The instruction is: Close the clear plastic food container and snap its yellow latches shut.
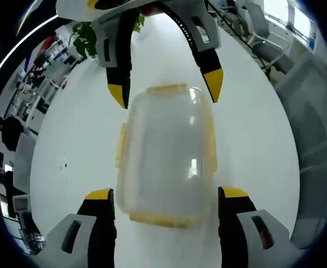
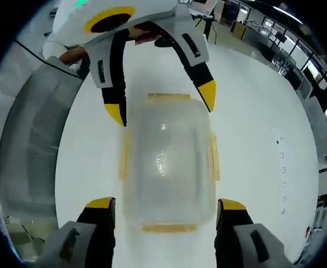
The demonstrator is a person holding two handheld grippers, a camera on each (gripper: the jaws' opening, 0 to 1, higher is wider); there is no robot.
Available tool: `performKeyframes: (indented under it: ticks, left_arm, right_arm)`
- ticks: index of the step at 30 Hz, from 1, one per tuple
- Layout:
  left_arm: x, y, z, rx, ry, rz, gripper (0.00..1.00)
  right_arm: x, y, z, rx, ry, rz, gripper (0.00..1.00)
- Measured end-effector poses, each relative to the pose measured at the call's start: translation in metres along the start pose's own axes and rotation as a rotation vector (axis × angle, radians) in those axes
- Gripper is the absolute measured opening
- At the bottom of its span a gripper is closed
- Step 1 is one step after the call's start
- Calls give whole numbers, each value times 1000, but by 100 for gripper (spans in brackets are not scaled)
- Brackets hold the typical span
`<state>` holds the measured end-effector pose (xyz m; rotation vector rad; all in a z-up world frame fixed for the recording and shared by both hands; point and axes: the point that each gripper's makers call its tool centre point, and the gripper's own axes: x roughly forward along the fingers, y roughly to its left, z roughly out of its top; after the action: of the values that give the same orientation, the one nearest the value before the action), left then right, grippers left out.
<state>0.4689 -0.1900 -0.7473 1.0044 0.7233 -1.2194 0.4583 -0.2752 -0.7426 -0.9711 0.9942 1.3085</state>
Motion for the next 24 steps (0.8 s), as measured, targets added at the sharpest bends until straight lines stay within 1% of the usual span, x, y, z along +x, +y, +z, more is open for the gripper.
performKeyframes:
  ticks: [2, 4, 8, 12, 14, 17, 24]
  left_arm:
    - [1, 0, 0, -1, 4, 0, 74]
    - [4, 0, -1, 0, 16, -3, 74]
    - [8, 0, -2, 16, 30, 2, 74]
    - [11, 1, -4, 5, 38, 1, 74]
    - [12, 1, -4, 13, 43, 0, 75]
    - [13, 1, -4, 12, 53, 2, 75]
    - [11, -1, -7, 10, 52, 0, 75]
  right_arm:
    - [2, -3, 0, 10, -13, -15, 72]
    - [4, -2, -3, 13, -3, -13, 72]
    - [9, -1, -8, -3, 2, -27, 74]
    - [11, -2, -9, -23, 13, -51, 73]
    - [10, -3, -9, -26, 14, -59, 72]
    - [11, -4, -9, -20, 5, -63, 72]
    - [11, -1, -6, -16, -1, -62, 71]
